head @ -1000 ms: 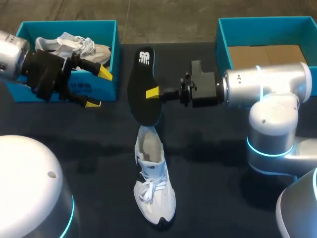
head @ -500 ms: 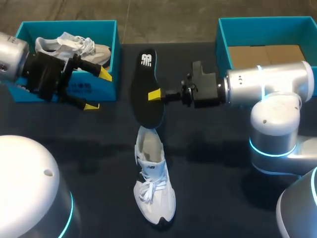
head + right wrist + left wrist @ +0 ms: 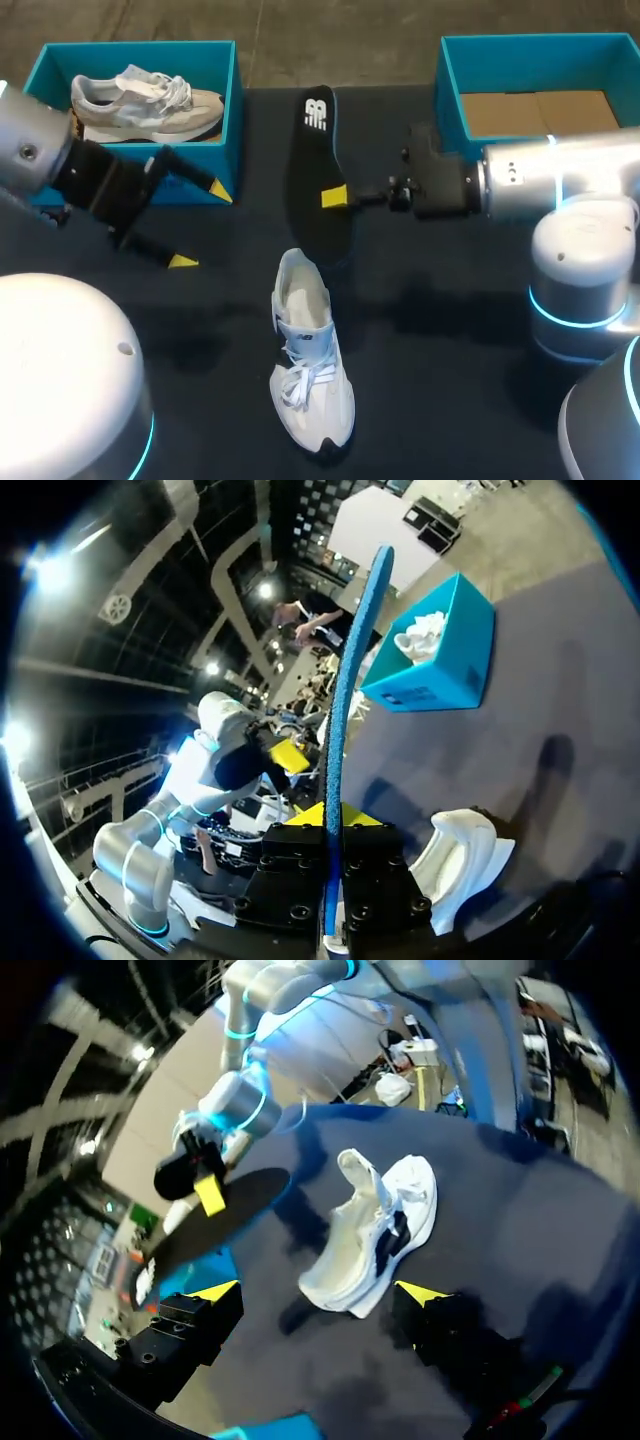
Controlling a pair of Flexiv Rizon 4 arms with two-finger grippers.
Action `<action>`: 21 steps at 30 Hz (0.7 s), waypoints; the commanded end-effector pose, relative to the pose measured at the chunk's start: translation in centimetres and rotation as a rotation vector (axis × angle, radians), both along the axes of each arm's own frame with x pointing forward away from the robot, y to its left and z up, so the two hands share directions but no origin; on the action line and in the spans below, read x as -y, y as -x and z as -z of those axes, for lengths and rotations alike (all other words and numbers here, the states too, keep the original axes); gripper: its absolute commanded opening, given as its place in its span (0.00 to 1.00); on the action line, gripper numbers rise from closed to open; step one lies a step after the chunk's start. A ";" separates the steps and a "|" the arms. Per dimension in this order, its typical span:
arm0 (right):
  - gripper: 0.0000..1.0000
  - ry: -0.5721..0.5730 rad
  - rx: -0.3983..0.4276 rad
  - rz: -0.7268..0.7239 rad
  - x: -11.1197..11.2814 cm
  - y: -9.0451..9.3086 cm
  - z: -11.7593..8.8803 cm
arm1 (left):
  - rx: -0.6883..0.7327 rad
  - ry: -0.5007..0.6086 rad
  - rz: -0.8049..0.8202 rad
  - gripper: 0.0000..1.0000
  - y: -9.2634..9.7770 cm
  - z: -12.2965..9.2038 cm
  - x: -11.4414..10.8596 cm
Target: Take the shoe out of the shoebox, open the shoe tongue, remove and reinsert the insole, then place the shoe into the shoebox
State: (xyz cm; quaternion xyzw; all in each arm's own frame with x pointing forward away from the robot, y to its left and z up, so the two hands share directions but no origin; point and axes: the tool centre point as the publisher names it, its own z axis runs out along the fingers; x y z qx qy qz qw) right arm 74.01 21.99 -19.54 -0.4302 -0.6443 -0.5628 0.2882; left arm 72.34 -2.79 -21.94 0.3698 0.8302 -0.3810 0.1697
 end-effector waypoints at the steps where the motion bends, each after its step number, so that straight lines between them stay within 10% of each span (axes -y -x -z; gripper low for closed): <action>1: 0.00 -0.021 0.014 0.012 0.7 0.3 1.1 | -0.072 -0.051 -0.090 1.00 0.3 1.4 -0.1; 21: 0.00 -0.032 0.028 0.016 1.0 0.0 1.5 | -0.157 -0.081 -0.162 1.00 -0.3 1.9 -0.5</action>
